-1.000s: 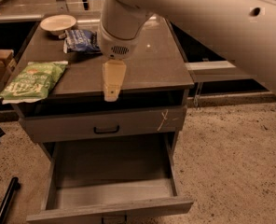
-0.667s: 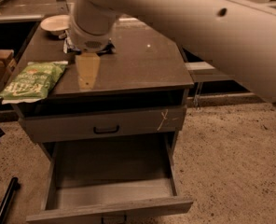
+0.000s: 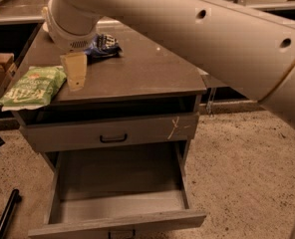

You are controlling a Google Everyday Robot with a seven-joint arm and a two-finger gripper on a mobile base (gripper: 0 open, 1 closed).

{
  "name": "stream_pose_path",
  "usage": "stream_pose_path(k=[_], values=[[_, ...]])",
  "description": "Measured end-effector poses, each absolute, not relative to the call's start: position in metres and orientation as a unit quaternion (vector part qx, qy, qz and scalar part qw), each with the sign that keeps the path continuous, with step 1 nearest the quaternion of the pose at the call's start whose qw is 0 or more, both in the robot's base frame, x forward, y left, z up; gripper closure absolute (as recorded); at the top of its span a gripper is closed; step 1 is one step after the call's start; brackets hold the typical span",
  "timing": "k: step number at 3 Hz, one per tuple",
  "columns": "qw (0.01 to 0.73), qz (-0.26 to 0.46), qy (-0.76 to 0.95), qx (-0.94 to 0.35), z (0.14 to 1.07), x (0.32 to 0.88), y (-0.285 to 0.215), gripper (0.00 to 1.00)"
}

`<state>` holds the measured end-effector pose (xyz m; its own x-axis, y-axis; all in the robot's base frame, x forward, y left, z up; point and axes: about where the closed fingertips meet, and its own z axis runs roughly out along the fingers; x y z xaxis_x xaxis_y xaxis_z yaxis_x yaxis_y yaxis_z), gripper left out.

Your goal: Place green jalapeno chip bag into middle drawer

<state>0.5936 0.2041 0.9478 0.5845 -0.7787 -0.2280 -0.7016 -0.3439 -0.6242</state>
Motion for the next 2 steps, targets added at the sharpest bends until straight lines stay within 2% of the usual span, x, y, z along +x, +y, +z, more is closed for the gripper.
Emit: stream_pose_path(k=[2], values=[[0.369, 0.007, 0.410, -0.834, 0.886, 0.585, 0.247, 0.00]])
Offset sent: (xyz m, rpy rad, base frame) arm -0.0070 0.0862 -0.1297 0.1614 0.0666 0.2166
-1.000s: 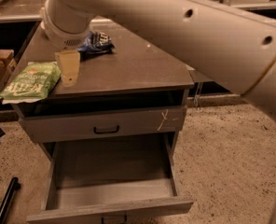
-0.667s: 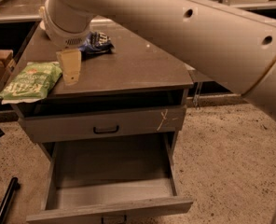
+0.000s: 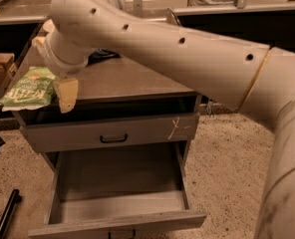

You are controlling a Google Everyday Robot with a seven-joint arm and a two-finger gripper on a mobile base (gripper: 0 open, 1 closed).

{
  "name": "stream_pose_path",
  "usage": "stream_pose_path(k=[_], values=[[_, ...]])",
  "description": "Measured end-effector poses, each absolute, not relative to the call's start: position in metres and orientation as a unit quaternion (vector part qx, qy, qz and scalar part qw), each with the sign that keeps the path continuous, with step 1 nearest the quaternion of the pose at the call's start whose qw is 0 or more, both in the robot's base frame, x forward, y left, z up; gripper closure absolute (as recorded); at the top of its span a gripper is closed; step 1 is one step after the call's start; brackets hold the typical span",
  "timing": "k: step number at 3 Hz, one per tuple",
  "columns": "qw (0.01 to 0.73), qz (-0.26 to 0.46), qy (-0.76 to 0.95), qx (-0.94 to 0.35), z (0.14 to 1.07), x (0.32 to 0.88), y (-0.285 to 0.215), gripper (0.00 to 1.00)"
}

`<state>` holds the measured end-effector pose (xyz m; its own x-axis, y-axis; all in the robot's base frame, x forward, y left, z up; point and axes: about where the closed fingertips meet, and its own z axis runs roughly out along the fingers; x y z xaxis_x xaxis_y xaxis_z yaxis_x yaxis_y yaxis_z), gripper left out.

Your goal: Place green jalapeno chip bag into middle drawer

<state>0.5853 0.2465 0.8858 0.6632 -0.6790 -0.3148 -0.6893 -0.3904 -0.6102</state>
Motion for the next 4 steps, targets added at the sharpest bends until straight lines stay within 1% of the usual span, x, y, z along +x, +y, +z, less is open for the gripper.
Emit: stream_pose_path(k=[1, 2, 4], values=[[0.387, 0.020, 0.391, -0.835, 0.8536, 0.5859, 0.2711, 0.00], [0.393, 0.022, 0.388, -0.833, 0.8501, 0.5869, 0.2760, 0.14], [0.393, 0.022, 0.388, -0.833, 0.8501, 0.5868, 0.2760, 0.60]])
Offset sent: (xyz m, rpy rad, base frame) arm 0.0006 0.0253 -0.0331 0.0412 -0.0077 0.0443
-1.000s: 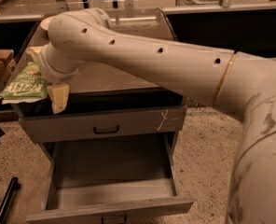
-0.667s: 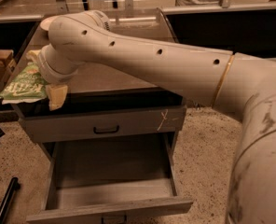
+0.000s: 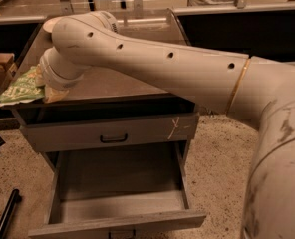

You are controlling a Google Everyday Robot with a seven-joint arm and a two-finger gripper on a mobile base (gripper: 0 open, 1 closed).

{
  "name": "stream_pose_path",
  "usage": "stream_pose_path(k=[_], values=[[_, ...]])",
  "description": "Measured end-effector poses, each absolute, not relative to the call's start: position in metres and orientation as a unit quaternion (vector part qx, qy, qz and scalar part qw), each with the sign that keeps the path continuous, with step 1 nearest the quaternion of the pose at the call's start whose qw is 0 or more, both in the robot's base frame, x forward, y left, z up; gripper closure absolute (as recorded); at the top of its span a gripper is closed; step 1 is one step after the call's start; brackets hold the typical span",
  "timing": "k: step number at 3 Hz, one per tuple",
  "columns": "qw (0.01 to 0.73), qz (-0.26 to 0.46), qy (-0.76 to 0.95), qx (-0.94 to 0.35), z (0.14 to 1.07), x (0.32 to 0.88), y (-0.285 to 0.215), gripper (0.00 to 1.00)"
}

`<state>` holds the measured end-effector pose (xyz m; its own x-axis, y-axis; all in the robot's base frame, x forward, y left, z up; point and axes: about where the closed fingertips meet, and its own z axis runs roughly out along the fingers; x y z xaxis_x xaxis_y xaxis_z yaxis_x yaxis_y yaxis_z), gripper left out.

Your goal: Place green jalapeno chip bag into middle drawer

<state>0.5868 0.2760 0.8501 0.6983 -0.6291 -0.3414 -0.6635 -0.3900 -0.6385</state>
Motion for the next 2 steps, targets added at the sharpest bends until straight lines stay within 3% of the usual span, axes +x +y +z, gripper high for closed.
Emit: stream_pose_path(k=[1, 2], values=[[0.393, 0.022, 0.388, -0.833, 0.8501, 0.5868, 0.2760, 0.84], [0.402, 0.031, 0.366, -0.839, 0.8573, 0.5833, 0.2804, 1.00]])
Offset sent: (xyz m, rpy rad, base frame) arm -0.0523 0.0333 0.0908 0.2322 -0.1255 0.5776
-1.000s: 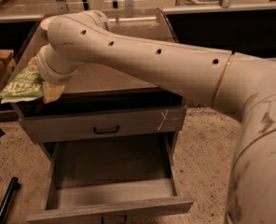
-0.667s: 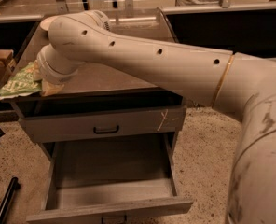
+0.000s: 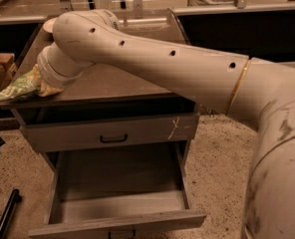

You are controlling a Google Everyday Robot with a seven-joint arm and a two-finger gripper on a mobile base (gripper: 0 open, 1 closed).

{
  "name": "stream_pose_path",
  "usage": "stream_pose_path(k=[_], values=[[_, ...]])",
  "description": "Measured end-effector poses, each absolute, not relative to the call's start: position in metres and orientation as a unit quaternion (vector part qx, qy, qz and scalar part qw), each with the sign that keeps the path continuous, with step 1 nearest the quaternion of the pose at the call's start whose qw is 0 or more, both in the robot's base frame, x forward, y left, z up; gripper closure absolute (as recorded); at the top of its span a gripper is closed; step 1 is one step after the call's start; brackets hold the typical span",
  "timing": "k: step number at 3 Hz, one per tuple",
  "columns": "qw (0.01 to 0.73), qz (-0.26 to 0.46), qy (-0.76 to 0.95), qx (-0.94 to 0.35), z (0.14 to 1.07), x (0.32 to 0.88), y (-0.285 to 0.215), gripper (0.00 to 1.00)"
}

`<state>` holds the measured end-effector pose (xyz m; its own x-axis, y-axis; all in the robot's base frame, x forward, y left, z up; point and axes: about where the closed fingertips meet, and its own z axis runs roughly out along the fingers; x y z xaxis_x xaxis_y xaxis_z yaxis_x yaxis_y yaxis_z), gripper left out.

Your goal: Place green jalapeno chip bag into middle drawer

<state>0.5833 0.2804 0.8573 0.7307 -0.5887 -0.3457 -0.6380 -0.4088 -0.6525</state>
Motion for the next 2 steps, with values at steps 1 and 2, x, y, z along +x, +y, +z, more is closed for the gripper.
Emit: stream_pose_path(k=[1, 2], values=[[0.434, 0.116, 0.310, -0.838, 0.891, 0.560, 0.293, 1.00], [0.455, 0.212, 0.213, -0.838, 0.937, 0.502, 0.287, 1.00]])
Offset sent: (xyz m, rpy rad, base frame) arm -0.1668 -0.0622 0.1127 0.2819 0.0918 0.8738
